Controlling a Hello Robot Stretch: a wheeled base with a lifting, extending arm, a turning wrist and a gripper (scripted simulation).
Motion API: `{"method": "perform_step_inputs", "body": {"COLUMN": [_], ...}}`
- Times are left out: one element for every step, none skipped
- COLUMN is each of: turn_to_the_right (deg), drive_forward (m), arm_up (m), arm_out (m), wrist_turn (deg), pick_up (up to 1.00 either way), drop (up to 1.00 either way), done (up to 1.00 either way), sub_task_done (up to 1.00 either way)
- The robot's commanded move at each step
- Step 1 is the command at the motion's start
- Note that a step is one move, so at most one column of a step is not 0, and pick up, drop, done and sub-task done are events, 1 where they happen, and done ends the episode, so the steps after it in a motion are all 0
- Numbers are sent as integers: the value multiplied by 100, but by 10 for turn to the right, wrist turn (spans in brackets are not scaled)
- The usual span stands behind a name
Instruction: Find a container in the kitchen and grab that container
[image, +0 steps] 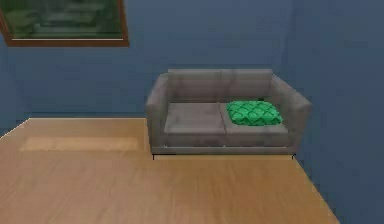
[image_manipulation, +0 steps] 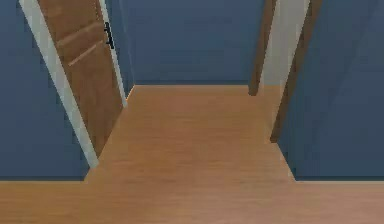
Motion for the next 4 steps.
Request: {"method": "perform_step_inputs", "body": {"turn_to_the_right": [450,450,90,30], "drive_forward": [0,0,0,0], "arm_up": [0,0,0,0], "arm_out": [0,0,0,0], "wrist_turn": [0,0,0,0], "pick_up": [0,0,0,0], "drop": [0,0,0,0], "done": [0,0,0,0], "sub_task_done": [0,0,0,0]}}
